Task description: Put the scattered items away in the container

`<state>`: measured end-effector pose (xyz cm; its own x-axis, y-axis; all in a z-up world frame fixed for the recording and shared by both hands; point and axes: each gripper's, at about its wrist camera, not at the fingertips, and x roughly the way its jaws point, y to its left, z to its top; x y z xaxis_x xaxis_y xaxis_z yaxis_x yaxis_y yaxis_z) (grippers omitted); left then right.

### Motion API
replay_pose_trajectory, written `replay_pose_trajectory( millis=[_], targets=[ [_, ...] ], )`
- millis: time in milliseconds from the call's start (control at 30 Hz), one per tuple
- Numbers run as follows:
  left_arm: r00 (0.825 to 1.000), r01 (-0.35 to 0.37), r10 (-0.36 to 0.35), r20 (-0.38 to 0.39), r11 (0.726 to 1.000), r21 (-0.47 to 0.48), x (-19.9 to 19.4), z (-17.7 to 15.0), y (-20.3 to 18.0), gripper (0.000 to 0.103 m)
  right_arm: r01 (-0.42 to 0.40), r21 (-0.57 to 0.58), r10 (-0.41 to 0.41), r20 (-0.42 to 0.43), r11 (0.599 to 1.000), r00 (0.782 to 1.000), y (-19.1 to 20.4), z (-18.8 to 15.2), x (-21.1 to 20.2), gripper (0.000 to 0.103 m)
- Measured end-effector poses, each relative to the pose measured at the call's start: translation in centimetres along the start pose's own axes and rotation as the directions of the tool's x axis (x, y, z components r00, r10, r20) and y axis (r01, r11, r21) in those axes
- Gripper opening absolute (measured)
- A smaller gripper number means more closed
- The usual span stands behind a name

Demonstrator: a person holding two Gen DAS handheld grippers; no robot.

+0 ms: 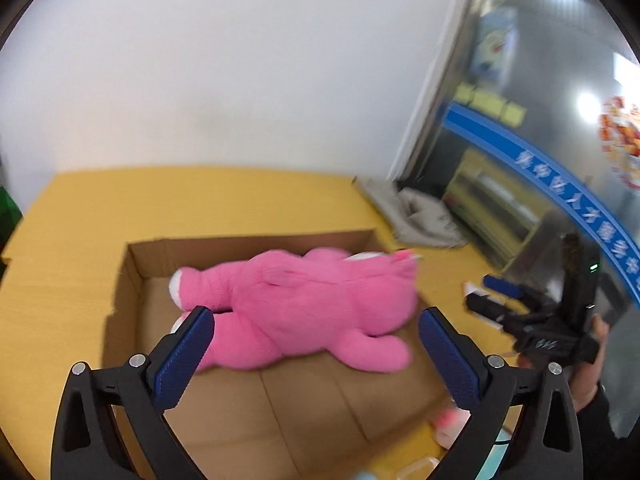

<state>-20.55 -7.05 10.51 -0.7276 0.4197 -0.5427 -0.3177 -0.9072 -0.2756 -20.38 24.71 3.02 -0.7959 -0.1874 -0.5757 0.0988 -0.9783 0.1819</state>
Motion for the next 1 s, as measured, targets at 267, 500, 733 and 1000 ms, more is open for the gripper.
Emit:
replay_pose_trajectory(
  millis=[267,500,733,1000],
  targets=[
    [0.978,-0.205,0.202,0.053,0.977,0.066,-9.0,-7.4,-3.9,0.103,-0.059,-0.013,0.060,0.053,0.998,0.997,5.2,-5.8,-9.1,0.103],
    [0.969,-0.243,0.244,0.029,0.970,-0.020,-10.9,-12.6,-3.4,0.103,-0.057,0.002,0.057,0.026,0.998,0.998,6.8,-10.3,-12.3,0.103],
    [0.954,-0.293,0.296,0.047,0.955,-0.050,-11.0,-14.7,-3.1,0.103,0.002,-0.012,-0.001,0.030,1.000,1.000,7.5,-12.1,-13.6,0.103],
    [0.961,-0.275,0.276,0.016,0.960,-0.047,-10.2,-16.2,-2.6,0.103,0.019,0.038,-0.019,0.017,0.999,1.000,6.9,-13.9,-13.6,0.103]
  ],
)
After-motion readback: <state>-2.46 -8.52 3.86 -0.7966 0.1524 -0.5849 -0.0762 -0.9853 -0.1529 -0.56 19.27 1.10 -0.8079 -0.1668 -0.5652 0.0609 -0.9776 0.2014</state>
